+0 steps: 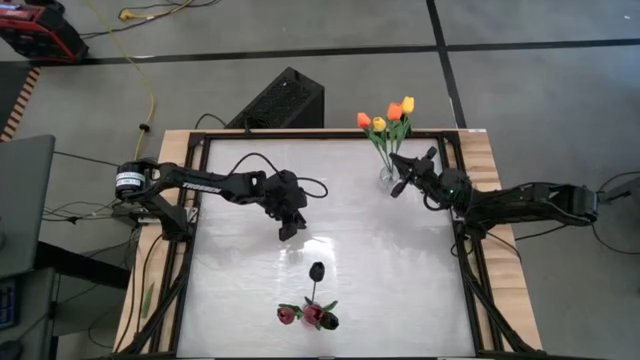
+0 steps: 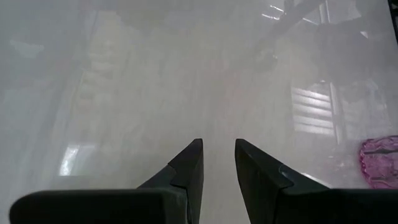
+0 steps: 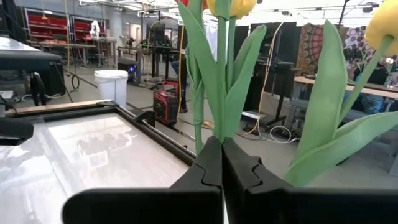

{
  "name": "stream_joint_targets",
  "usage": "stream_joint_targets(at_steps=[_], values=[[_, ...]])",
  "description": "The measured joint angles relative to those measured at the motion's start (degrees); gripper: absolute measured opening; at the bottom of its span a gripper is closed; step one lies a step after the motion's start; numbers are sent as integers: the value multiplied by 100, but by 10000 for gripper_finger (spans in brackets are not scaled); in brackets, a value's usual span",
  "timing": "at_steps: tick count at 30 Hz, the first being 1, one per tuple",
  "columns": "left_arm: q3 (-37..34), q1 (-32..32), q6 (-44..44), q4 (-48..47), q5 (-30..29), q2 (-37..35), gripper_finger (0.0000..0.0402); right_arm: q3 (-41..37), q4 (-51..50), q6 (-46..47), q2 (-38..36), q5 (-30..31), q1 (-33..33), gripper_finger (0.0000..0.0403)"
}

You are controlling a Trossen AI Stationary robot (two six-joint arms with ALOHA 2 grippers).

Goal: Sort flowers into vase by color
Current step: Put the orange tulip into the transparent vase, then return to Home Position

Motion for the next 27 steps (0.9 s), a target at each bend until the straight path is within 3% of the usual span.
stream_joint_targets(at_steps=[5, 17, 27], values=[[0, -44, 4, -85, -1, 0, 80, 0, -9, -4, -3, 3, 10, 27], [-2, -46, 99, -82, 2, 0, 80, 0, -444, -136, -92, 85, 138, 88], [-2, -41, 113, -78, 28, 0, 80, 110, -1745, -51, -855, 325, 194, 186]])
